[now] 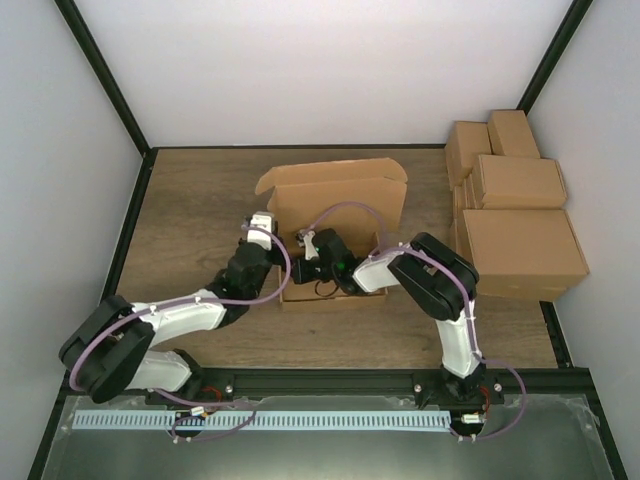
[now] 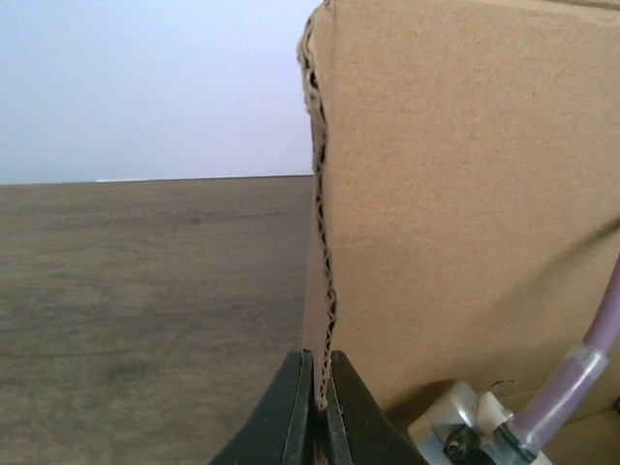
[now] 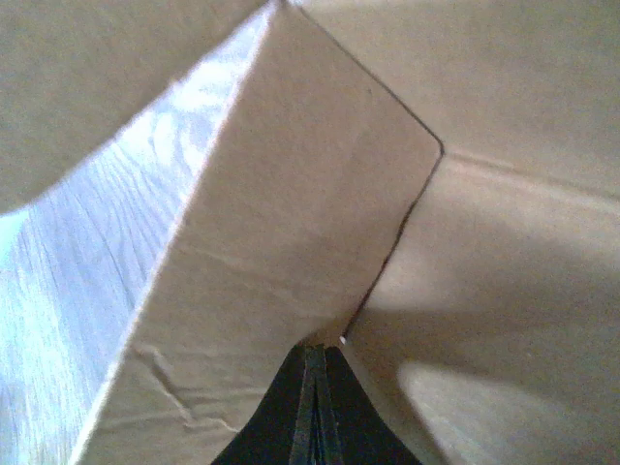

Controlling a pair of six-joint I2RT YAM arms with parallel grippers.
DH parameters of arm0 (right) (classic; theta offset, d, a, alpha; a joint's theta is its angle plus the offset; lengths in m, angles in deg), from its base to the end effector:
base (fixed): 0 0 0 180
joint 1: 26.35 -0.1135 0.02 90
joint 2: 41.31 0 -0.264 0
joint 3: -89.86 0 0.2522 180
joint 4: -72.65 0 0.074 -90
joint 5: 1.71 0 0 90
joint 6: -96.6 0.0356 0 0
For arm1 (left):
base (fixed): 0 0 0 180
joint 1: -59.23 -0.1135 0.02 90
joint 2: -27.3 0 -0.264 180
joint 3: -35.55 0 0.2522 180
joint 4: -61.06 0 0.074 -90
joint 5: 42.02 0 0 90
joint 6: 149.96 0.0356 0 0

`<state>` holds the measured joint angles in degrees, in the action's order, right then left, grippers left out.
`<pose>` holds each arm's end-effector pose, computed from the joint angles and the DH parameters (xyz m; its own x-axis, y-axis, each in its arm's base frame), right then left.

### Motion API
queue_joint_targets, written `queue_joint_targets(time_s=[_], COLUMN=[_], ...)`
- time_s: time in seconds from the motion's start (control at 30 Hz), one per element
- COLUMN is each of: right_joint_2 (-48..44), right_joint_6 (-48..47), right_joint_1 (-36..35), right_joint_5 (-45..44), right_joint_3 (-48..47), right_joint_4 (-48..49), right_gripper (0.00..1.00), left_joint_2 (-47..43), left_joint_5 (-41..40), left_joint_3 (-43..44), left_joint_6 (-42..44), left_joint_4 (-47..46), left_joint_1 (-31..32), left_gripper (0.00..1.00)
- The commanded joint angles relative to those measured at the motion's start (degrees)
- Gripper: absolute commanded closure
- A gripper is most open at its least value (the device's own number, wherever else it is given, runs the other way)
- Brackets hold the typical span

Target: Fold the paper box

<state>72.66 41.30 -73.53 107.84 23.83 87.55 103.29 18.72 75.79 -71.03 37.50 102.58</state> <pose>0.2539 0.2915 0.1089 -0.8067 -0.0813 -0.5853 -0.5141 0.5851 0.6272 0.2035 -0.1682 0.2001 -0.1990 -0.0425 -0.9791 0.2173 0.9723 -0.0864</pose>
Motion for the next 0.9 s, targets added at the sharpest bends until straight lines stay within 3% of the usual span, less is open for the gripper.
queue_joint_targets(time_s=[0.0, 0.2, 0.6, 0.87], right_joint_2=[4.4, 8.01, 4.57, 0.07], right_joint_6=[-2.21, -1.31, -2.57, -3.43], right_joint_1=[1.79, 3.93, 3.94, 3.94], right_joint_5=[3.11, 6.13, 6.15, 4.02], right_joint_3=[-8.54, -12.47, -7.02, -3.43], right_joint_4=[1.65, 2.3, 2.87, 1.91], right_gripper=[0.99, 0.99, 0.99, 0.96], left_joint_2=[1.54, 6.48, 9.34, 8.9], left_joint_5=[9.96, 12.2, 17.9, 16.32], left_joint_3=[2.21, 3.64, 2.22, 2.6], left_joint_6=[3.29, 6.07, 4.24, 4.17], left_joint_4=[-2.7, -5.58, -8.04, -5.93], left_joint_1=[-5.85, -7.32, -7.15, -6.79], left_gripper=[0.96, 0.96, 0.96, 0.96])
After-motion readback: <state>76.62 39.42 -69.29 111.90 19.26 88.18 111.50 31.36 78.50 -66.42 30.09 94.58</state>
